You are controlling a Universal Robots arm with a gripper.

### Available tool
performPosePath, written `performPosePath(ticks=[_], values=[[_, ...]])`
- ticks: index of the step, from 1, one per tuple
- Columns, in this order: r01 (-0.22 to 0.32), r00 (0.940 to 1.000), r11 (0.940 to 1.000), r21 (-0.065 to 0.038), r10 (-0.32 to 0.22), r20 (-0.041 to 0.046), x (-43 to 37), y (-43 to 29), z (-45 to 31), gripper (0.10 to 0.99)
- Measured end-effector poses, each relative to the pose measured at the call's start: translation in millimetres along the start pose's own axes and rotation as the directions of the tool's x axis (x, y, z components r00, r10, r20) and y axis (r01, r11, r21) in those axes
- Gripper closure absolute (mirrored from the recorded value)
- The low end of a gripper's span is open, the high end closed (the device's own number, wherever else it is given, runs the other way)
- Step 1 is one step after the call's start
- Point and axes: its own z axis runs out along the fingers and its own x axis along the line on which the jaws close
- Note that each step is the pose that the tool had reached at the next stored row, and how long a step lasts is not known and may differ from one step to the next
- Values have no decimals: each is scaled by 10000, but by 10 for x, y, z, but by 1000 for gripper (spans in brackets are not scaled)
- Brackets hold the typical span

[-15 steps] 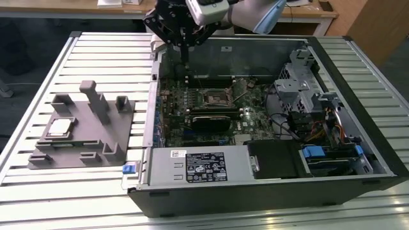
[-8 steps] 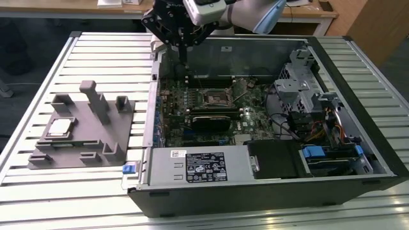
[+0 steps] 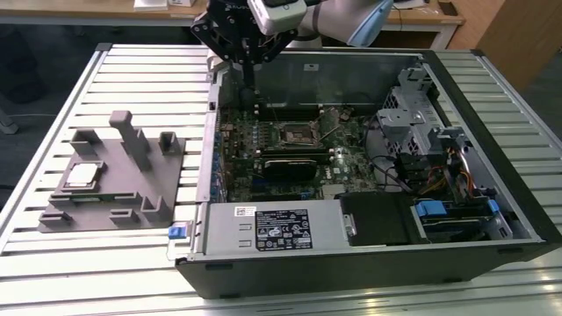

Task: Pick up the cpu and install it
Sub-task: 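Reach for the cpu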

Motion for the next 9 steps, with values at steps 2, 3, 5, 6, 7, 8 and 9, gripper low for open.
performPosePath(ticks=[2,3,5,6,7,8,9], values=[[0,10000,10000,-1,0,1,8,0,0,980],[0,10000,10000,0,0,0,12,-1,0,980],[-1,10000,10000,0,1,0,20,-1,0,980],[-1,10000,10000,0,1,-1,23,-2,-1,980],[0,10000,10000,-1,0,0,27,-2,0,980],[0,10000,10000,0,0,0,30,-2,-1,980],[0,10000,10000,-1,0,0,34,-3,-1,980]])
